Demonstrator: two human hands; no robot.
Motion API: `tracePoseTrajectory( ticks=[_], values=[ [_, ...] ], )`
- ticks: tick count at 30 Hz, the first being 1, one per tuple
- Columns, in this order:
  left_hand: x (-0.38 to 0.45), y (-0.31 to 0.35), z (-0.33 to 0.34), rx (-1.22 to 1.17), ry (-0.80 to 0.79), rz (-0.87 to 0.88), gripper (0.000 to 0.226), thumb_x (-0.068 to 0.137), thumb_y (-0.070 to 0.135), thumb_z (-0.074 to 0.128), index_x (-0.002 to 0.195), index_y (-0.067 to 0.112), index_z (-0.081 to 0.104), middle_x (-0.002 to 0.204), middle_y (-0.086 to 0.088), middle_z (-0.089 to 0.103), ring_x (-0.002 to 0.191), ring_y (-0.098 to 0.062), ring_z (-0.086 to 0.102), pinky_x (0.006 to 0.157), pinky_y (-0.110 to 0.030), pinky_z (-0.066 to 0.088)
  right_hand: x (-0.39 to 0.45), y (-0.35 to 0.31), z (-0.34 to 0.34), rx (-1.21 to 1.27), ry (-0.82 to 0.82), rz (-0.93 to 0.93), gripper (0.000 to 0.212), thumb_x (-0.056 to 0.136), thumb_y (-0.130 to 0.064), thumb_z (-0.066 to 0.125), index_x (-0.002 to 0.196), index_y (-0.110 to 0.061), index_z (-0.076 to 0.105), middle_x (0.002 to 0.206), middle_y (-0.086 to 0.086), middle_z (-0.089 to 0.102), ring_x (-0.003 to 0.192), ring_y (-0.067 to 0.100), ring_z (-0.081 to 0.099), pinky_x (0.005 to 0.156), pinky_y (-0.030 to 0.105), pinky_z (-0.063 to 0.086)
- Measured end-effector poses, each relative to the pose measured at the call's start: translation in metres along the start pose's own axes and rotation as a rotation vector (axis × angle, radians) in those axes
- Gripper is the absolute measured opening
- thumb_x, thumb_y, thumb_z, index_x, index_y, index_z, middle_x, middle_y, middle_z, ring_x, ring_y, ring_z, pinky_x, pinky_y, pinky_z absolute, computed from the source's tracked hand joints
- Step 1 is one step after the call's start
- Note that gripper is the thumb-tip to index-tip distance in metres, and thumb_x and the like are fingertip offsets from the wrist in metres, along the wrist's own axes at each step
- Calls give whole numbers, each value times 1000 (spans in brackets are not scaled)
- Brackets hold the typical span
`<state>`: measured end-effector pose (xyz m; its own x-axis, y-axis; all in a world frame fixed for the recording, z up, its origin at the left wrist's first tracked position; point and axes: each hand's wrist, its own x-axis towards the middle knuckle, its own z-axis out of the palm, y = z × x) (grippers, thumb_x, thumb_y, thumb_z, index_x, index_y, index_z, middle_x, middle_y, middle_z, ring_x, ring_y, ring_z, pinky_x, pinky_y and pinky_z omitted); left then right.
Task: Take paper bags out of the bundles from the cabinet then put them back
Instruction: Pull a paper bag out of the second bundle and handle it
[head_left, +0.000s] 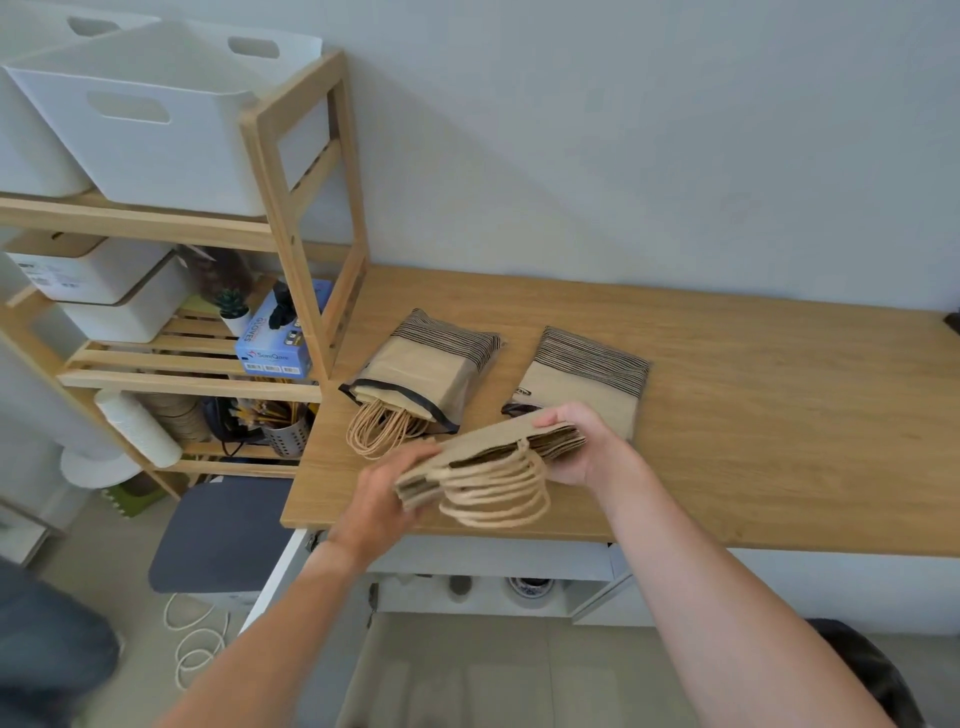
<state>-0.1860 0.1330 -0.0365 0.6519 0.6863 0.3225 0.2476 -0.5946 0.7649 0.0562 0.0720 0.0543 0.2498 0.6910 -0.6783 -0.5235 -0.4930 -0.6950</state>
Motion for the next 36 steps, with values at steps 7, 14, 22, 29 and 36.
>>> tracePoseTrajectory(
  ticks=[7,14,22,29,36],
  values=[
    [26,47,-3,-370,466,-220,33,84,-2,70,114,5,57,103,6,65,95,5,64,79,-11,50,4,20,26,249,125,-240,32,97,-33,44,97,-18,72,92,2,75,90,20,70,70,30,55],
    [36,33,-5,-445,393,-403,56,86,10,73,135,9,45,121,-1,64,115,-11,61,101,-41,50,89,54,3,205,154,-407,125,48,-105,49,148,-30,50,150,-5,52,142,18,43,121,51,27],
    [48,25,-15,-408,326,-448,69,73,29,83,128,37,42,122,-8,58,115,-22,56,103,-49,45,5,36,45,194,331,-400,75,99,-69,29,158,-21,32,165,1,25,152,21,20,121,44,14],
    [57,42,-7,-629,456,-533,39,97,55,44,124,27,52,123,12,57,118,1,47,112,-37,30,11,35,51,70,345,-548,62,105,-51,39,152,-12,42,157,1,42,139,10,36,105,22,22],
    [74,43,-6,-733,603,-783,39,97,41,51,131,22,54,131,9,53,125,-15,44,99,-32,32,12,37,58,100,448,-600,35,107,-26,39,130,-12,63,125,0,61,120,15,53,98,26,34]
  ],
)
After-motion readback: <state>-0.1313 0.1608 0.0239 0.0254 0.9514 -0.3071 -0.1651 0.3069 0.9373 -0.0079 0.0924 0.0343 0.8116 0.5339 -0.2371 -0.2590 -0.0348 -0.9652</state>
